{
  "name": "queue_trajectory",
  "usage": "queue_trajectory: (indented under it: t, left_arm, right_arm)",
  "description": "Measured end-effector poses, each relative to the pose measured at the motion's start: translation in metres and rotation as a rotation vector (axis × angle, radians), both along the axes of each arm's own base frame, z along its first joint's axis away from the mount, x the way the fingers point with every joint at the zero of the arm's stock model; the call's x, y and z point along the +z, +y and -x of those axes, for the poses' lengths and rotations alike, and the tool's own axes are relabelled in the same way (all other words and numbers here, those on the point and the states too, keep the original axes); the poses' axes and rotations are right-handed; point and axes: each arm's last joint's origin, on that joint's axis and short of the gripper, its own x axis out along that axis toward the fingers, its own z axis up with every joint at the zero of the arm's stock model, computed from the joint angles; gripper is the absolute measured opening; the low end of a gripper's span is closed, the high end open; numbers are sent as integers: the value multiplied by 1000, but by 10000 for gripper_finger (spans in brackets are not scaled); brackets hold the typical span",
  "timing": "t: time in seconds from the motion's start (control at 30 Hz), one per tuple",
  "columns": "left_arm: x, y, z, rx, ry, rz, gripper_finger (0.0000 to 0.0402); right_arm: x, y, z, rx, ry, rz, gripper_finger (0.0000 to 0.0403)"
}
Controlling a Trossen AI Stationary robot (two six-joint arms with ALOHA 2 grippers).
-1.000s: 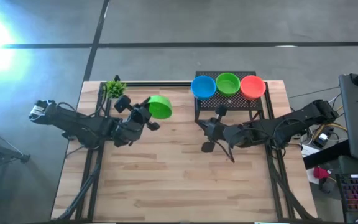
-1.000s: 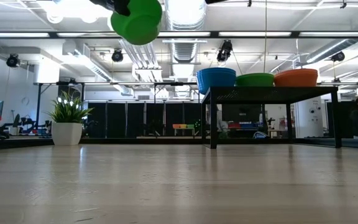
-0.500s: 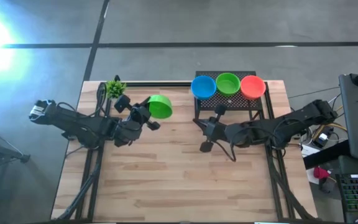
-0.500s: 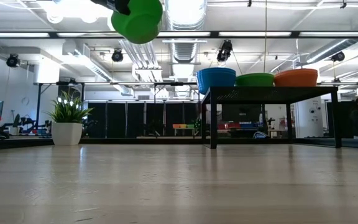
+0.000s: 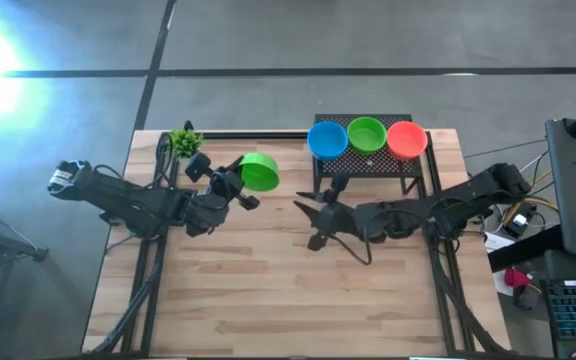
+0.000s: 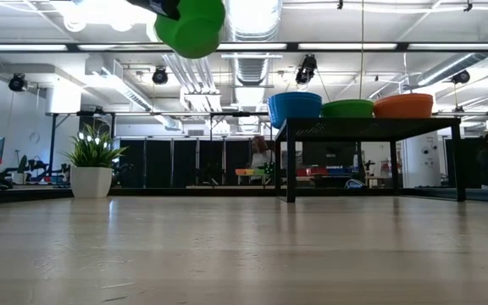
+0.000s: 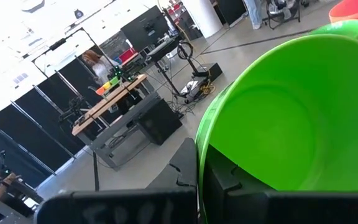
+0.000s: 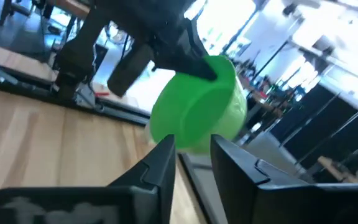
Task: Pick & Place Mini bowls
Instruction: Stack the green bowl on the green bowl on the shelf
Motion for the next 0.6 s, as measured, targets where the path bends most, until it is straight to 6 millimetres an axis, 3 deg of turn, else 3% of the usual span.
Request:
queue_trajectory:
  t: [0.3, 0.6]
  left_arm:
    - [-8, -5, -18, -6, 39, -31, 0]
    - [-20, -9, -31, -38, 90, -44, 0]
  right_arm:
    - [-15, -12, -26, -62, -83, 11, 135]
    - [-19, -27, -42, -116, -84, 5, 129]
